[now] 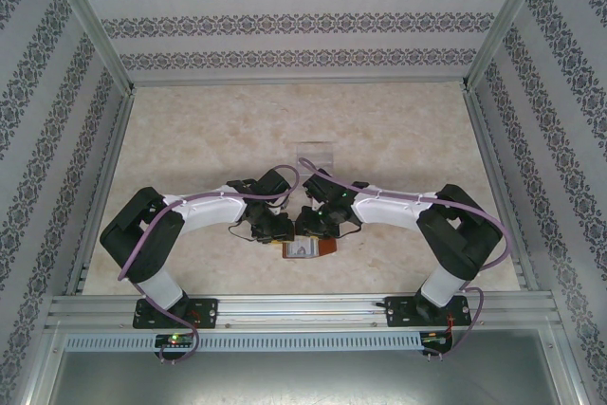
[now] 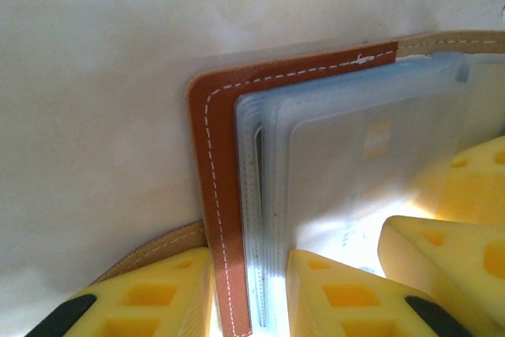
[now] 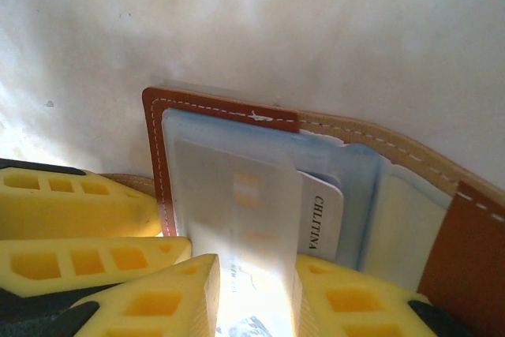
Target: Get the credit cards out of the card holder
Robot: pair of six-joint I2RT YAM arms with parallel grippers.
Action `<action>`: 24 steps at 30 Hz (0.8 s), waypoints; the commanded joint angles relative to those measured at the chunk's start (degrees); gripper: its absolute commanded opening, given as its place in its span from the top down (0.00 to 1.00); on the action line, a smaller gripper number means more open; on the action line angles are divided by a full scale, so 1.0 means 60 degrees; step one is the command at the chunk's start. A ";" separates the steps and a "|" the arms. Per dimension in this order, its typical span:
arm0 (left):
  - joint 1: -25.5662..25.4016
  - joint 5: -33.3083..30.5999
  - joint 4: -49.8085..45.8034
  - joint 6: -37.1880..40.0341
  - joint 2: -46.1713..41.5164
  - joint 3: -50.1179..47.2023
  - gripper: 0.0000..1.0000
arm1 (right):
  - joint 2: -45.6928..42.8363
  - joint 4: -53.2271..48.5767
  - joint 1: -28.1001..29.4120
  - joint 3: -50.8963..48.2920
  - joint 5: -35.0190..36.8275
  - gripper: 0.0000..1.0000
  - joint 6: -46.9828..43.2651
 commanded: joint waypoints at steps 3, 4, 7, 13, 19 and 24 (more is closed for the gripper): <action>0.0005 -0.0326 -0.0219 0.0145 0.0533 -0.0317 0.68 | 0.0019 -0.1481 0.0002 0.0277 0.1092 0.68 -0.0362; 0.0006 -0.0319 -0.0233 0.0146 0.0532 -0.0315 0.68 | -0.0024 -0.1562 0.0001 0.0304 0.1138 0.68 -0.0370; 0.0019 -0.0323 -0.0263 0.0138 0.0547 -0.0282 0.67 | -0.0148 -0.1715 0.0003 0.0404 0.1275 0.67 -0.0428; 0.0017 -0.0305 -0.0278 0.0136 0.0511 -0.0222 0.66 | -0.0185 -0.1683 -0.0005 0.0483 0.1156 0.68 -0.0482; 0.0021 -0.0265 -0.0234 0.0075 0.0414 -0.0166 0.66 | -0.0592 -0.1137 -0.0005 0.0257 0.0762 0.70 -0.0268; 0.0049 -0.0280 -0.0219 0.0060 0.0372 -0.0151 0.67 | -0.0685 -0.0798 -0.0005 0.0206 0.0448 0.71 -0.0169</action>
